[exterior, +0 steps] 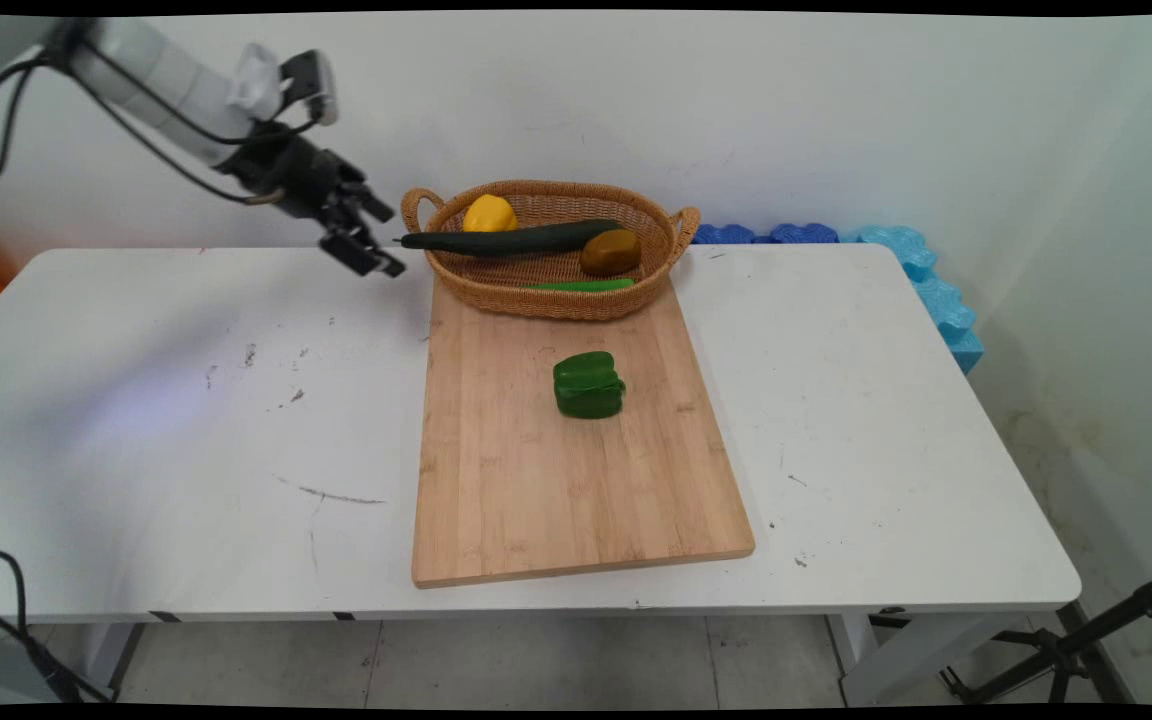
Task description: Pick up the potato from the vegetable basket
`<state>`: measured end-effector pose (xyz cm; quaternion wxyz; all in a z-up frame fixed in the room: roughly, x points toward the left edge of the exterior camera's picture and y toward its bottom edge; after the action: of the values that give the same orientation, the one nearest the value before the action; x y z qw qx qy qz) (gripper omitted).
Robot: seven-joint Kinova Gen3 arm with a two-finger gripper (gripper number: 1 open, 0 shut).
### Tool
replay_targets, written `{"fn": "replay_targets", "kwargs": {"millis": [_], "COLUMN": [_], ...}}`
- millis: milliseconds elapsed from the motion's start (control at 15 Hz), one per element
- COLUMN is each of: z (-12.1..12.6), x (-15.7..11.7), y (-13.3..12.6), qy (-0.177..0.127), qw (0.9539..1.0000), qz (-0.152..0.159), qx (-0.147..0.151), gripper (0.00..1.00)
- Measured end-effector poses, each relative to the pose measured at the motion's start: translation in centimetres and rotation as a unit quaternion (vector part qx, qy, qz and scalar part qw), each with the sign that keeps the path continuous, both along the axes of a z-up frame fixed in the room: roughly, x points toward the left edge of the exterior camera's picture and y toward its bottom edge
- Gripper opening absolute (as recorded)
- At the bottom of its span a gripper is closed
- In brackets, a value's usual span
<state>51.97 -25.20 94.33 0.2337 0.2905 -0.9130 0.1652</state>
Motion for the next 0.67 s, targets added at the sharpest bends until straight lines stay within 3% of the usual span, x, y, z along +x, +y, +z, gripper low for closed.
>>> {"fn": "replay_targets", "kwargs": {"millis": [267, 667], "z": [-0.2, -1.3], "x": [-4.1, -9.3], "y": [-4.0, -9.7], "qy": [-0.004, -0.003], "qw": [0.9995, 0.9988], "qz": [-0.024, -0.033], "qx": [-0.019, -0.036], "gripper": [1.00, 1.00]}}
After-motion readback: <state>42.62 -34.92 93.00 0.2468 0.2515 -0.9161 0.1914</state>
